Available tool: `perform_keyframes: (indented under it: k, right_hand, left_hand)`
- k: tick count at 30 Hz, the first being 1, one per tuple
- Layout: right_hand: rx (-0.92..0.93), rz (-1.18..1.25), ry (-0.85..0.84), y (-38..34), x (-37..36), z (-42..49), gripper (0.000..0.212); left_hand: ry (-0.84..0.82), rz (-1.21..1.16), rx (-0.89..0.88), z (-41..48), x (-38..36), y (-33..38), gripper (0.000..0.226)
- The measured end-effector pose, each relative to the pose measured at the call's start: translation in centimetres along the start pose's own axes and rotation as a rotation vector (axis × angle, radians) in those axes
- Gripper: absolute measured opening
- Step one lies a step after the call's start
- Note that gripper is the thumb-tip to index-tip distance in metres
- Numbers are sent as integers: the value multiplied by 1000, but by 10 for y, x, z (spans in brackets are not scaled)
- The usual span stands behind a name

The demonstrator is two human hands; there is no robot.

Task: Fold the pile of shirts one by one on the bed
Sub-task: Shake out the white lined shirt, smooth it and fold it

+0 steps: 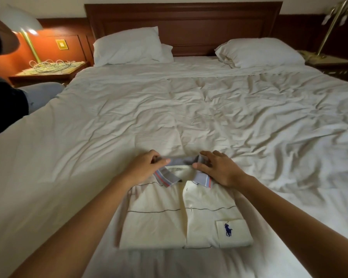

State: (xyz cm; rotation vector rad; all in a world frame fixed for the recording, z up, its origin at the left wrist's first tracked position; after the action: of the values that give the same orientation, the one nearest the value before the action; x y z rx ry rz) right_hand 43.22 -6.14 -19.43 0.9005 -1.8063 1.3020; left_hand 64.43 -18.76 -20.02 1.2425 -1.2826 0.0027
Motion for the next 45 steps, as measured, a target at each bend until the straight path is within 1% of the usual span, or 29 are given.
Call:
perform_keyframes:
  k: [2, 5, 8, 11, 12, 14, 15, 17, 18, 19, 21, 22, 24, 25, 26, 28, 29, 32, 34, 37, 39, 41, 43, 44, 45]
  right_hand:
    - [15, -77, 38, -9, -4, 1, 66]
    - [-7, -189, 97, -11, -12, 1, 69]
    - [12, -230, 108, -8, -11, 4, 70]
    - [29, -195, 46, -4, -15, 14, 57]
    - [29, -172, 23, -1, -16, 19, 54]
    - [20, -72, -45, 6, -16, 25, 60]
    - [24, 29, -94, 8, -14, 28, 62]
    - [70, 271, -202, 2, -8, 27, 53]
    - [90, 347, -236, -4, 0, 25, 51]
    - [105, 385, -245, -11, 12, 23, 55]
    - [143, 423, -242, -33, 48, 18, 63]
    - [164, 432, -249, -47, 70, 16, 66]
    - [214, 445, -268, -82, 119, 8, 74]
    - [246, 464, -274, -102, 146, 3, 71]
    - [282, 493, -280, -123, 172, -2, 64]
    - [360, 462, -265, -171, 230, -18, 50]
    - [404, 394, -221, -198, 263, -27, 49]
    - [562, 212, -95, -274, 349, -51, 47]
    - [660, 188, -100, -320, 384, -63, 43]
    - [800, 86, -170, -385, 398, -77, 16]
    - [915, 17, -200, -432, 391, -92, 14]
    - [1007, -26, -246, -480, 372, -106, 18]
    - [1117, -51, -289, -534, 349, -127, 20]
    - [1171, -56, -313, -560, 335, -139, 16]
    - [1227, -55, -342, -587, 321, -152, 10]
  left_hand:
    - [16, 98, 38, -2, -10, 1, 49]
    - [116, 256, 33, -6, -16, 1, 57]
    - [150, 218, -5, -6, -16, 0, 67]
    - [133, 184, -19, 0, -16, -4, 58]
    - [138, 168, -24, 2, -16, -8, 55]
    - [115, 105, -13, 6, -16, -13, 49]
    - [84, 71, 10, 7, -16, -14, 46]
    - [34, -42, 34, 4, -8, -8, 41]
    - [11, -88, 40, 2, 0, -1, 35]
    - [-29, -110, 42, -3, 12, 10, 30]
    - [-82, -147, 31, -16, 45, 39, 37]
    - [-67, -168, 24, -25, 67, 54, 39]
    - [21, -171, 14, -49, 118, 88, 49]
    - [59, -163, 7, -63, 144, 108, 54]
    - [89, -159, -4, -78, 170, 129, 53]
    - [160, -140, -12, -113, 220, 174, 42]
    - [218, -122, -7, -132, 247, 197, 40]
    - [397, -63, 22, -190, 323, 260, 47]
    - [482, -2, 26, -228, 362, 294, 51]
    - [593, 91, 74, -294, 400, 315, 53]
    - [655, 121, 123, -341, 413, 311, 53]
    - [720, 119, 233, -393, 417, 296, 51]
    - [799, 107, 344, -450, 415, 277, 39]
    - [842, 96, 394, -481, 413, 267, 34]
    - [883, 74, 439, -512, 411, 259, 36]
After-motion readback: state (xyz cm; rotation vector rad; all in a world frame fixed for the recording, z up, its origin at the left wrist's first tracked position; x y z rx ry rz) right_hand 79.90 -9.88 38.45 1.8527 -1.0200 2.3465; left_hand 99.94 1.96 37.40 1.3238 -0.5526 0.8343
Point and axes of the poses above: each hand's wrist, its own z-axis towards the middle knuckle, its own x-axis out of the back of the hand, y = z × x, the point moved 8 cm from there along z, towards the middle knuckle, and after that the axes turned 14 degrees about -y, right-handed, at the moved point
